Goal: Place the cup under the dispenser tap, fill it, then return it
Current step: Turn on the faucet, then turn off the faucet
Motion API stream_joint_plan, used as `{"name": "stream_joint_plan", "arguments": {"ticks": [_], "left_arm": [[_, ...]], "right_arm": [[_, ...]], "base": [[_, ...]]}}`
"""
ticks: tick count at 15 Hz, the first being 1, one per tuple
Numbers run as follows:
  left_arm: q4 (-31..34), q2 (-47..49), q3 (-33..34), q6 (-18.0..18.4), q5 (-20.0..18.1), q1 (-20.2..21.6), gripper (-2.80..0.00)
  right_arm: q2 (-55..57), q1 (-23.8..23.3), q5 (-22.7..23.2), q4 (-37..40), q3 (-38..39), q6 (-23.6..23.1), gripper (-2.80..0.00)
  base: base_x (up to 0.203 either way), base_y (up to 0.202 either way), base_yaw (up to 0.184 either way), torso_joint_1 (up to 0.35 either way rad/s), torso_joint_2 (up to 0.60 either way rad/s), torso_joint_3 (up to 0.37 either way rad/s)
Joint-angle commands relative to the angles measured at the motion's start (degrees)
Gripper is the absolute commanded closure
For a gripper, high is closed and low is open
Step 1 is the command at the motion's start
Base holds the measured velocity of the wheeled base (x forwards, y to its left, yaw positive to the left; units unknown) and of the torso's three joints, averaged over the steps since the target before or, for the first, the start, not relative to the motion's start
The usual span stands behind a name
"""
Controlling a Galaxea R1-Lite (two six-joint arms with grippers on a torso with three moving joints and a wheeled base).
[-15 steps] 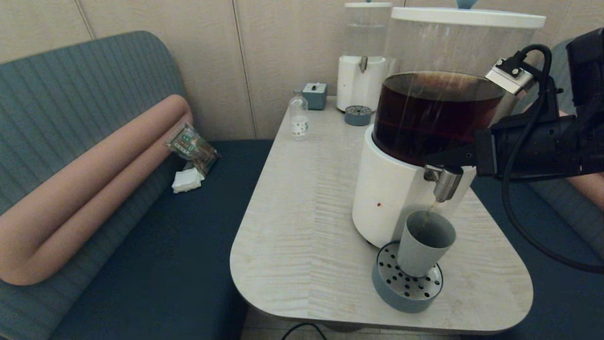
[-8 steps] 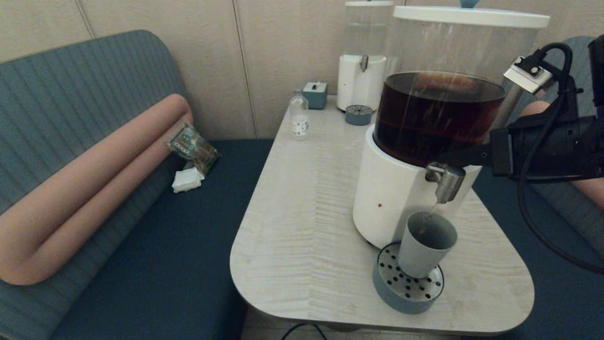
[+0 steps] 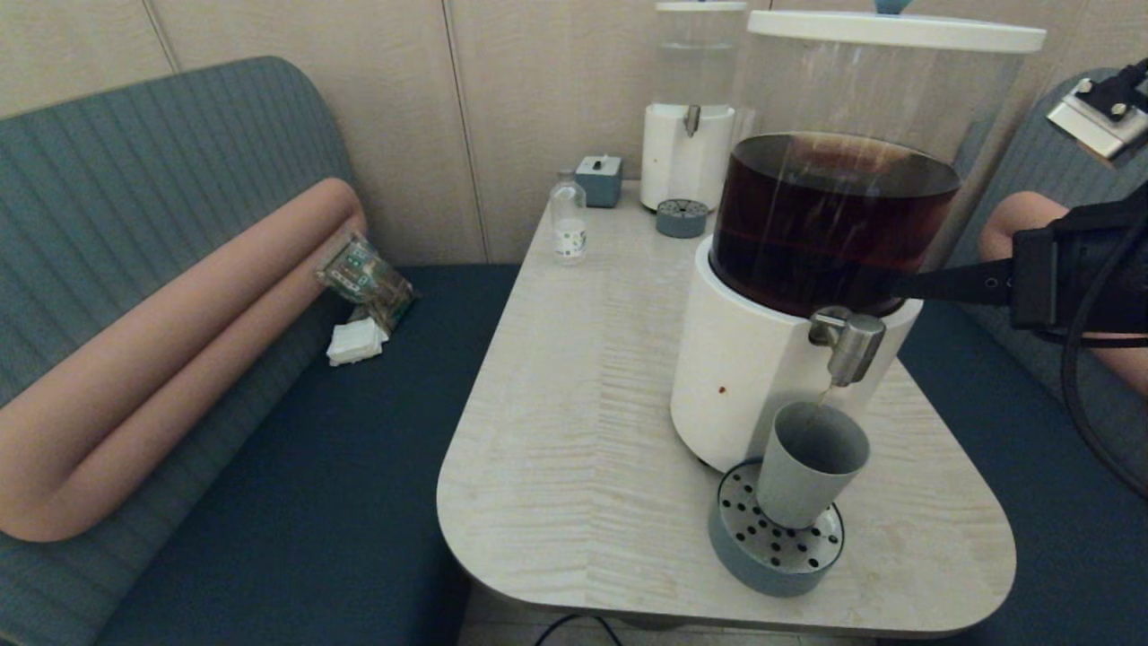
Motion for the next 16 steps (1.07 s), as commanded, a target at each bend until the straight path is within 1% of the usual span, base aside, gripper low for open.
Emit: {"name": "stream_joint_plan", "arguments": {"ticks": [1,4,8,10,13,16], "left_arm": [[-0.02,0.09,0.09,-0.07,0.0,0.02,0.0],[-0.02,0.09,0.09,0.02,0.0,0.02,0.0],[-0.02,0.09,0.09,0.02,0.0,0.02,0.0],[-0.02,0.09,0.09,-0.07,0.0,0.02,0.0],[-0.02,0.09,0.09,0.01,0.0,0.02,0.0],[-0.02,0.09,0.09,0.01,0.0,0.02,0.0]], "right_arm": [[-4.8,-1.13,-0.03,-0.05,1.97,0.17,0.0],[-11.8,-3.94,-0.67,-0.1,7.17,0.26,0.0],[-23.31,-5.34,-4.52,-0.12,15.32,0.37,0.0],[-30.06,-5.44,-7.25,0.04,18.61,0.35,0.0],[-38.42,-5.49,-13.67,0.15,22.71,0.06,0.0],[-45.86,-5.69,-16.44,0.76,25.29,-0.14,0.0]], "base": [[0.0,0.0,0.0,0.0,0.0,0.0],[0.0,0.0,0.0,0.0,0.0,0.0],[0.0,0.0,0.0,0.0,0.0,0.0],[0.0,0.0,0.0,0.0,0.0,0.0],[0.0,0.0,0.0,0.0,0.0,0.0],[0.0,0.0,0.0,0.0,0.0,0.0]]}}
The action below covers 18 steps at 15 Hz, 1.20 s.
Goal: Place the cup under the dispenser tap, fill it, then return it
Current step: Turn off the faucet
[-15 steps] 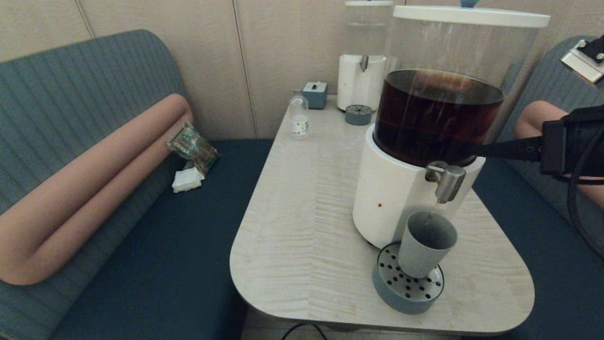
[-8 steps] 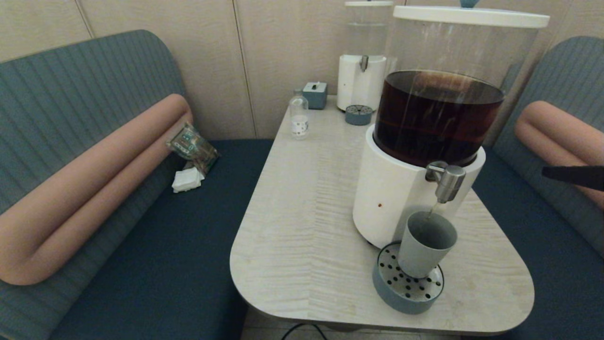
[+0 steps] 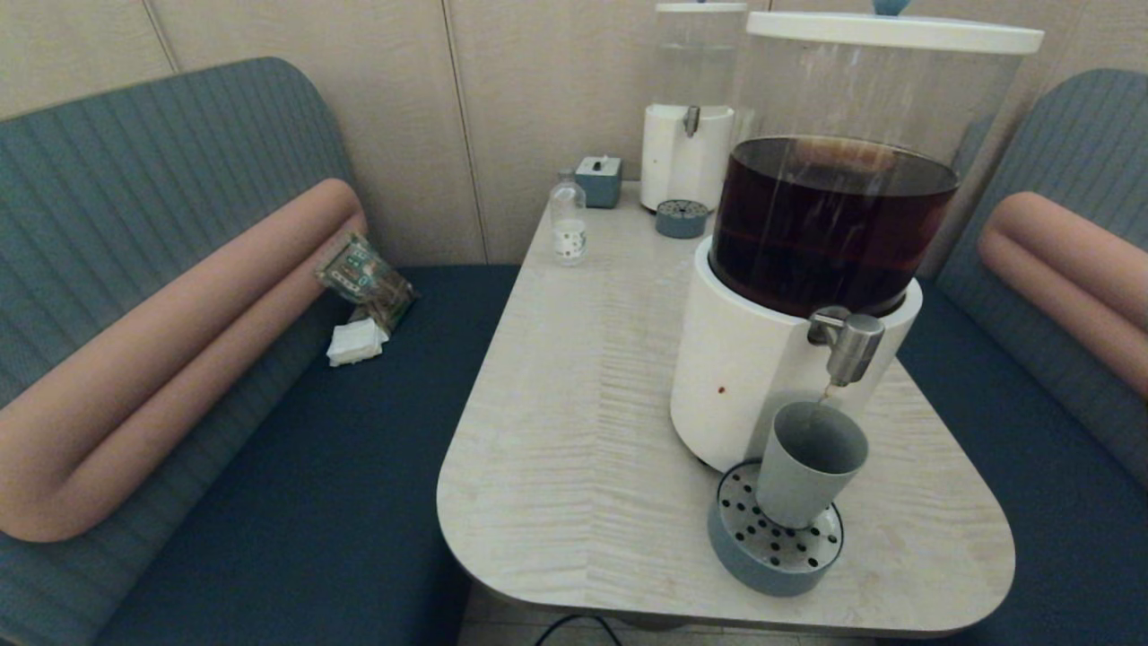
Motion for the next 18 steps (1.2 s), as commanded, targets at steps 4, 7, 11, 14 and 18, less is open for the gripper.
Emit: {"name": "stream_joint_plan", "arguments": {"ticks": [4,7,11,14,18], "left_arm": [[-0.01,0.09,0.09,0.01,0.0,0.02,0.0],[-0.01,0.09,0.0,0.01,0.0,0.02,0.0],[-0.01,0.09,0.09,0.01,0.0,0.02,0.0],[-0.01,0.09,0.05,-0.01,0.0,0.02,0.0],[-0.01,0.09,0.09,0.01,0.0,0.02,0.0]], "right_arm": [[-13.8,-3.74,-1.09,1.11,4.85,-0.37,0.0],[-19.17,-6.34,1.99,0.33,11.25,-0.61,0.0],[-26.6,-6.7,3.6,-3.07,17.61,-4.05,0.0],[-28.75,-6.34,0.51,-12.44,25.76,-7.58,0.0],[-33.93,-5.45,-2.6,-22.16,36.37,-13.25,0.0]], "base": [[0.0,0.0,0.0,0.0,0.0,0.0],[0.0,0.0,0.0,0.0,0.0,0.0],[0.0,0.0,0.0,0.0,0.0,0.0],[0.0,0.0,0.0,0.0,0.0,0.0],[0.0,0.0,0.0,0.0,0.0,0.0]]}}
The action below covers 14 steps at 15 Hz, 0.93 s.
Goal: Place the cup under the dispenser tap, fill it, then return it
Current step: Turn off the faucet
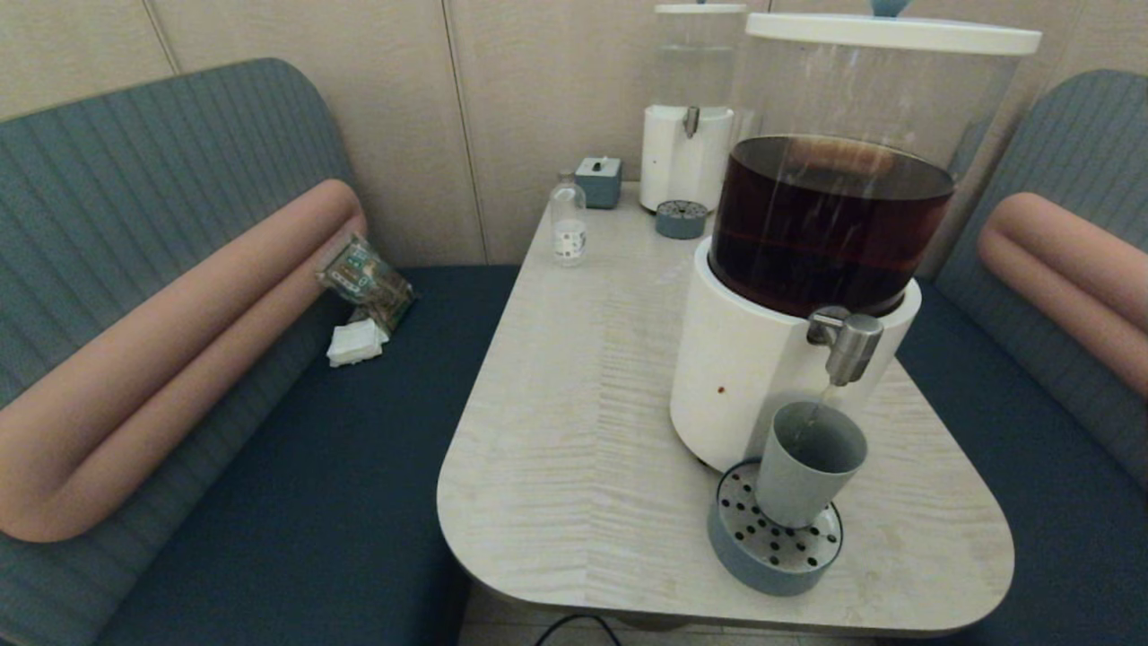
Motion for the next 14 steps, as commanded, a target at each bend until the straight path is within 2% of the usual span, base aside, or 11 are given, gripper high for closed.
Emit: {"name": "stream_joint_plan", "arguments": {"ticks": [1,6,10,14], "left_arm": [[-0.02,0.09,0.09,-0.08,-0.03,0.02,0.0],[-0.02,0.09,0.01,-0.05,-0.03,0.02,0.0],[-0.02,0.09,0.09,0.01,-0.03,0.02,0.0],[-0.02,0.09,0.09,0.01,-0.03,0.02,0.0]], "right_arm": [[-3.29,0.22,-0.14,-3.56,5.07,-0.42,0.0],[-7.96,0.16,-1.05,-5.77,14.03,0.09,0.0],[-7.83,0.21,-2.59,5.01,13.25,2.75,0.0],[-7.88,0.24,-3.54,5.65,13.77,4.17,0.0]], "base": [[0.0,0.0,0.0,0.0,0.0,0.0],[0.0,0.0,0.0,0.0,0.0,0.0],[0.0,0.0,0.0,0.0,0.0,0.0],[0.0,0.0,0.0,0.0,0.0,0.0]]}}
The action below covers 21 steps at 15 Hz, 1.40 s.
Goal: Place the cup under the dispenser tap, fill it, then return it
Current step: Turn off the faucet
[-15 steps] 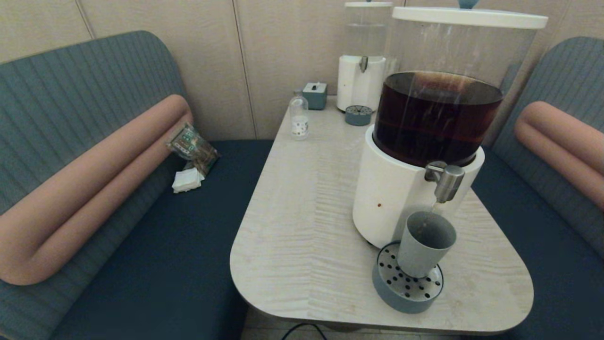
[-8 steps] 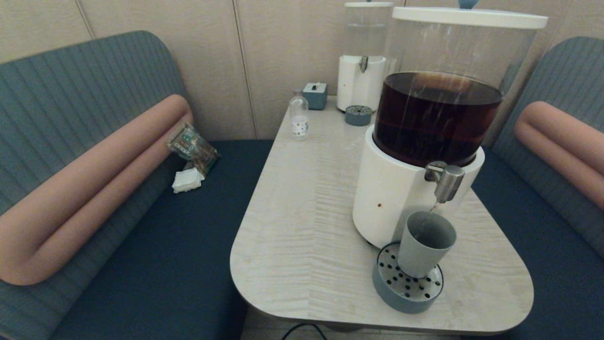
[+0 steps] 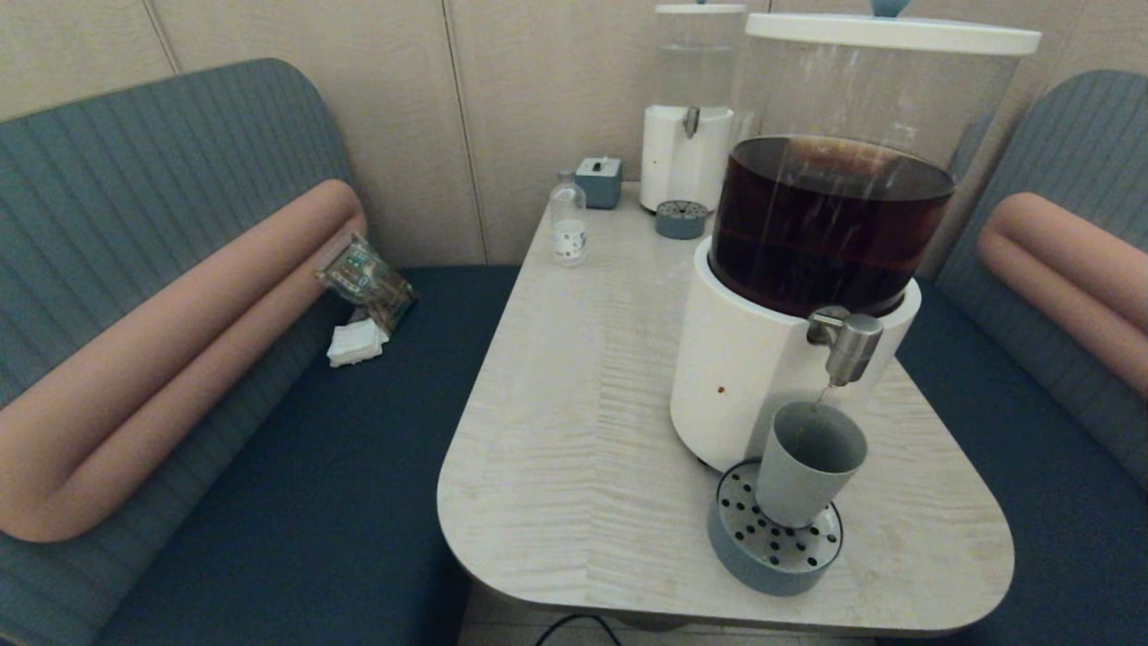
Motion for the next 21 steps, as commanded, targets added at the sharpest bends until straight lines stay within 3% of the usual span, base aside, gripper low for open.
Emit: {"name": "stream_joint_plan", "arguments": {"ticks": [1,8,10,12,15,16,17,18,19,21], "left_arm": [[-0.02,0.09,0.09,-0.08,0.0,0.02,0.0],[2.07,0.12,-2.92,-0.01,-0.33,0.02,0.0],[3.81,3.61,-12.89,-0.58,-3.13,0.02,0.0],[4.63,14.09,-24.66,-3.07,-6.04,0.02,0.0],[4.22,36.23,-47.17,-11.1,-9.83,0.0,0.0],[3.69,42.64,-52.32,-13.86,-12.37,-0.03,0.0],[3.06,48.15,-55.9,-16.25,-17.24,-0.07,0.0],[2.55,52.07,-57.79,-17.61,-25.21,-0.24,0.0],[2.18,55.79,-58.91,-17.52,-35.34,-0.94,0.0],[1.57,64.17,-60.9,-11.54,-44.47,-2.71,0.0]], "right_arm": [[-0.02,0.02,0.02,-0.07,0.16,-0.01,0.0],[-0.02,0.02,0.11,0.02,0.16,0.61,0.0],[-0.02,0.02,0.11,0.02,0.16,0.61,0.0],[-0.02,0.02,0.11,0.02,0.16,0.61,0.0],[-0.02,0.02,0.11,0.02,0.16,0.61,0.0],[-0.02,-0.02,0.11,0.02,0.16,0.61,0.0],[-0.02,0.02,0.11,0.02,0.16,0.61,0.0],[-0.02,0.02,0.11,0.02,0.16,0.61,0.0],[-0.02,0.02,0.11,0.02,0.16,0.61,0.0],[-0.02,0.02,0.11,0.02,0.16,0.61,0.0]], "base": [[0.0,0.0,0.0,0.0,0.0,0.0],[0.0,0.0,0.0,0.0,0.0,0.0],[0.0,0.0,0.0,0.0,0.0,0.0],[0.0,0.0,0.0,0.0,0.0,0.0],[0.0,0.0,0.0,0.0,0.0,0.0],[0.0,0.0,0.0,0.0,0.0,0.0],[0.0,0.0,0.0,0.0,0.0,0.0],[0.0,0.0,0.0,0.0,0.0,0.0],[0.0,0.0,0.0,0.0,0.0,0.0],[0.0,0.0,0.0,0.0,0.0,0.0]]}}
